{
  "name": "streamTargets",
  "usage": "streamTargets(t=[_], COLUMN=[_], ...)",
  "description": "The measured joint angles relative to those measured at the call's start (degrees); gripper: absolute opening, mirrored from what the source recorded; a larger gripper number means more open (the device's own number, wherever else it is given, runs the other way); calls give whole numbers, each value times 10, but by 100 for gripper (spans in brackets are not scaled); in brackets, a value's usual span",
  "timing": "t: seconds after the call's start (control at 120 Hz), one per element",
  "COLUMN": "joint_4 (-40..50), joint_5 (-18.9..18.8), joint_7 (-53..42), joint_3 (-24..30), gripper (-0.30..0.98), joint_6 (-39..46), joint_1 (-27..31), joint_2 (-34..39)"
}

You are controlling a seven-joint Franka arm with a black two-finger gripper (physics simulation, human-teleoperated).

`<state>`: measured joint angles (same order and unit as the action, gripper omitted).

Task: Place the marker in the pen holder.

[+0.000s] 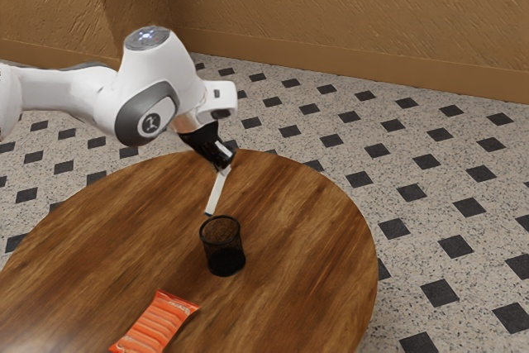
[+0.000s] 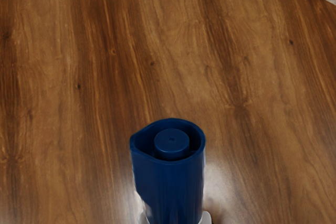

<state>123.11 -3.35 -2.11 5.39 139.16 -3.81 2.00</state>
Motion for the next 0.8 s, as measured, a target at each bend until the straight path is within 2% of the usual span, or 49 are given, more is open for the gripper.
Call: streamTargets(t=[0.15,0.258,0.633,0.667,0.8], joint_4=[1,7,64,69,72], joint_5=[0,0,1,1,10], joint_7=[5,9,25,26,22], joint_3=[9,-8,-4,-4,-1], gripper=[-10,-10,-10,-6,24], joint_6=[27,38,54,55,55], joint_1=[13,-1,7,5,-1], joint_2=[-20,-28,-43,-44,-42])
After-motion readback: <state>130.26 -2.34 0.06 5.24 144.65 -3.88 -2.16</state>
